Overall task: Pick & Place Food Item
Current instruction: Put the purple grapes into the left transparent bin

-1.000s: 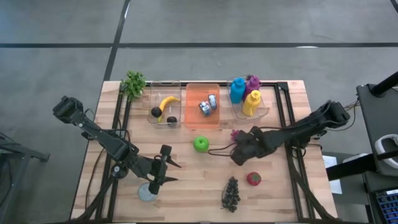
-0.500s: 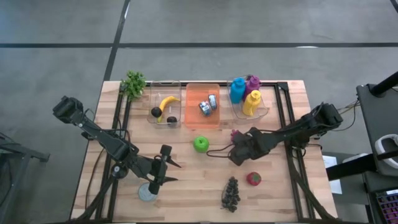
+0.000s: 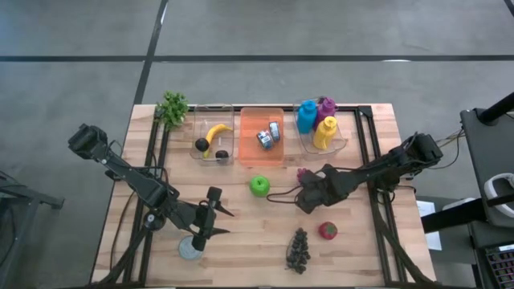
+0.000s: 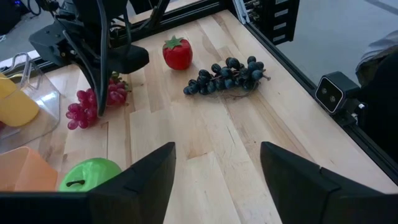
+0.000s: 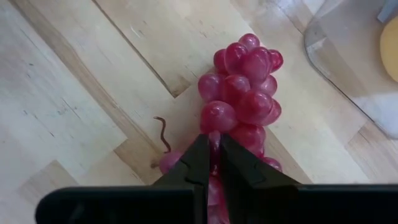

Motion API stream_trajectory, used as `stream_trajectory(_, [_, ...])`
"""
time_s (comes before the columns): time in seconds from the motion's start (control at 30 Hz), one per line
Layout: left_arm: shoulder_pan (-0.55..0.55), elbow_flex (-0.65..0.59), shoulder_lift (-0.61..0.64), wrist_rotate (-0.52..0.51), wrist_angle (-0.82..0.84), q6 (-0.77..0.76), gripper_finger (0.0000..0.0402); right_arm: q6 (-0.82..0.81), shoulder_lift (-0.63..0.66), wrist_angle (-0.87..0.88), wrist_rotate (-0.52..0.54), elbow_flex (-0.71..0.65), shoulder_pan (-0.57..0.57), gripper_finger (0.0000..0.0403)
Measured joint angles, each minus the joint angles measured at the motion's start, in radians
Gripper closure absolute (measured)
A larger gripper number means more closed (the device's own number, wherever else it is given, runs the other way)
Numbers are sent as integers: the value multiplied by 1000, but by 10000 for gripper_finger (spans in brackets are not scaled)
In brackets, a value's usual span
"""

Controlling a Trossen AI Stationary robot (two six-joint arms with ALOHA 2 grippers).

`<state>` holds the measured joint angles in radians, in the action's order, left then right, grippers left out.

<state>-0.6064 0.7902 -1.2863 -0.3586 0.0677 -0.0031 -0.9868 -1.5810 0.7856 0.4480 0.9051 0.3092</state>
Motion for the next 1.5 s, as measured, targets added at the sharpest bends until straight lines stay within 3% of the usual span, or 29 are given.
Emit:
stream_trajectory(0.3, [0, 0, 0, 0, 0, 0, 163, 46, 0, 2, 6, 39, 1, 388])
stream_trajectory(1.03, [0, -59, 0, 0, -52, -50, 165, 266, -5, -48, 79, 371, 156, 390])
stream_trajectory(1.3, [0, -59, 0, -1, -75, -53, 166, 454, -5, -313, 74, 362, 205, 390])
stream_trajectory(1.5, [0, -60, 0, -60, -85, -29, 160, 557, -5, -504, 74, 310, 205, 390])
